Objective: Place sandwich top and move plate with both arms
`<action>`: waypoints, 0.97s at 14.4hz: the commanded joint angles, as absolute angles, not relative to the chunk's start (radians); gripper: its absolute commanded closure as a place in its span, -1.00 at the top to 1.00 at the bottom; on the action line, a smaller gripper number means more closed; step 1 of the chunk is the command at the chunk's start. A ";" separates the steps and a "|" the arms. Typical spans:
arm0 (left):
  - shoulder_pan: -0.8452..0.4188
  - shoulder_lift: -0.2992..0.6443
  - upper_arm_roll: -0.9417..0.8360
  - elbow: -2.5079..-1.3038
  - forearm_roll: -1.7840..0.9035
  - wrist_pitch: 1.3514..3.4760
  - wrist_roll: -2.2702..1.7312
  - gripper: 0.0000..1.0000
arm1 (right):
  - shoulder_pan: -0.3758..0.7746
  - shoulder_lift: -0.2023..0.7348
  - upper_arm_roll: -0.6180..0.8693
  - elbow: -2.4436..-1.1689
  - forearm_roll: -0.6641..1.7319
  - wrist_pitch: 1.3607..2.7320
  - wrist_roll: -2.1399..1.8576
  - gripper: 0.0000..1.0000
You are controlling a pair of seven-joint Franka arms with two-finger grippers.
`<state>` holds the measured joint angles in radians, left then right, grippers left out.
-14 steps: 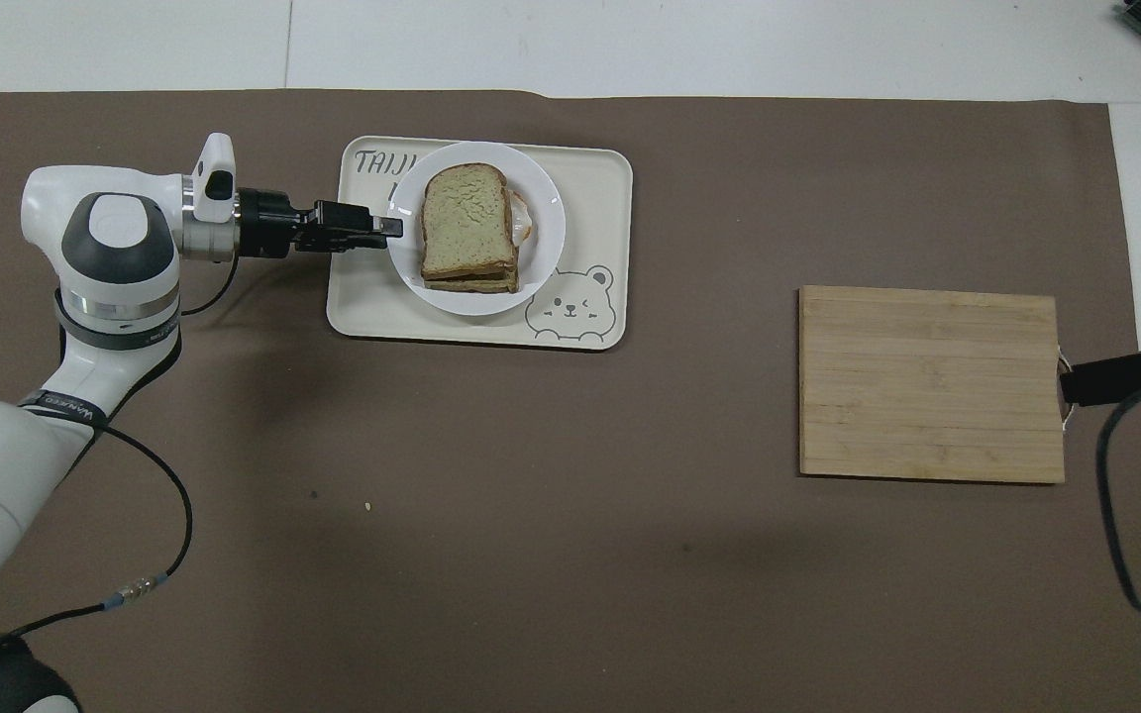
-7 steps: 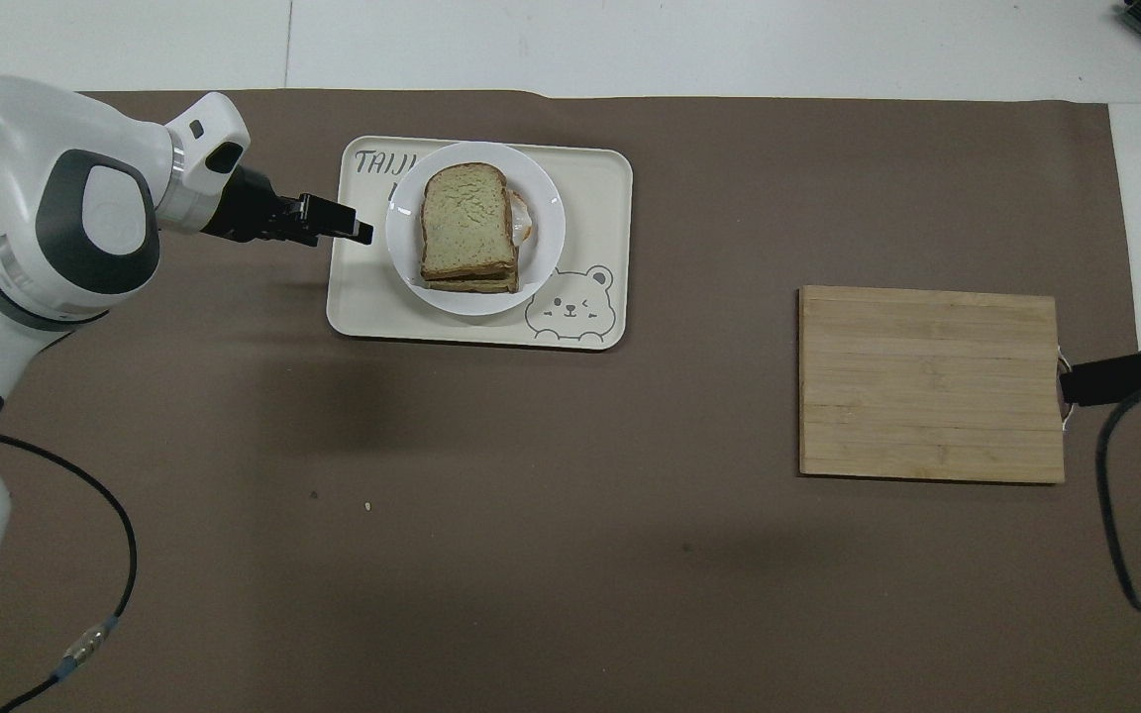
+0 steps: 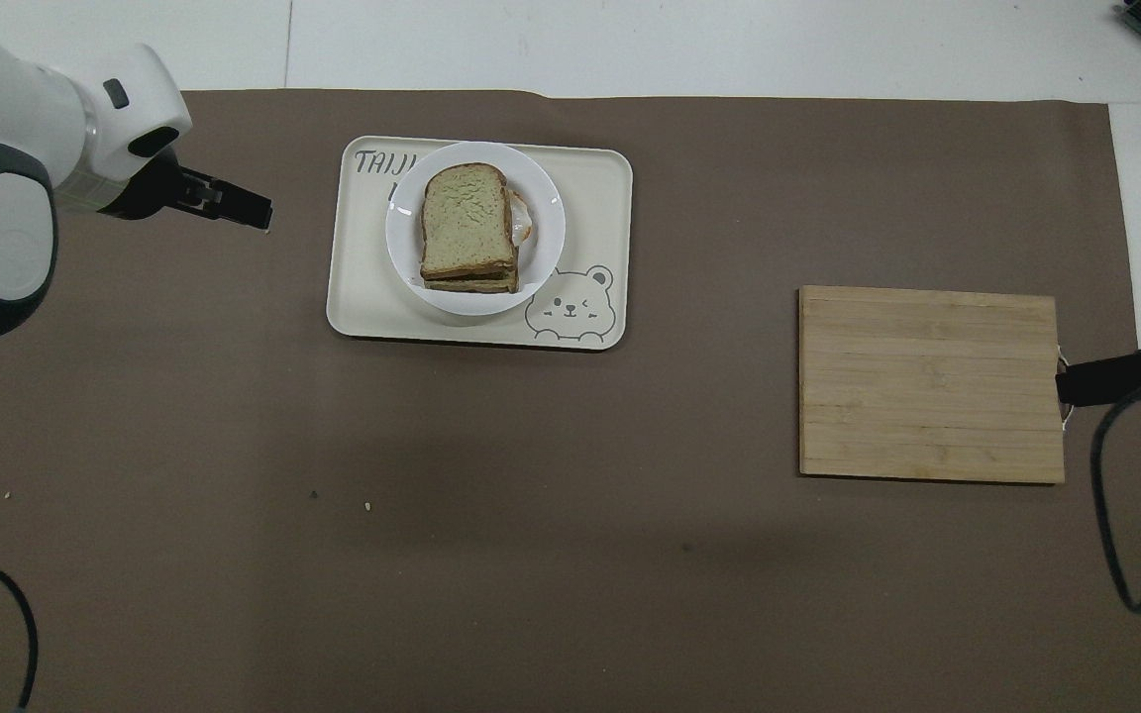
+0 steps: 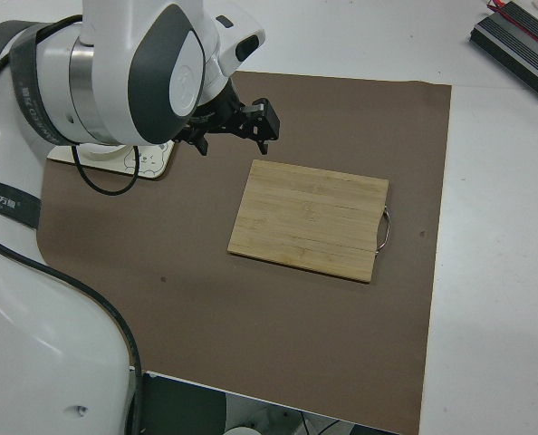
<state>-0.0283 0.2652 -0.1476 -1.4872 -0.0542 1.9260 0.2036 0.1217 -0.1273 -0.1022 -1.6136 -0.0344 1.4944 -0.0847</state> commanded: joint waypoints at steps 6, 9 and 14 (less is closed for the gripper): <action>-0.028 0.083 -0.132 -1.356 -0.023 1.527 0.198 1.00 | 0.052 -0.106 -0.101 -1.606 0.055 1.509 -0.043 1.00; -0.023 -0.001 -0.126 -1.362 -0.023 1.434 0.196 1.00 | 0.064 -0.107 -0.098 -1.611 0.052 1.528 -0.040 1.00; -0.112 -0.048 0.004 -1.379 -0.032 1.321 0.193 1.00 | 0.067 -0.112 -0.098 -1.617 0.040 1.536 -0.046 1.00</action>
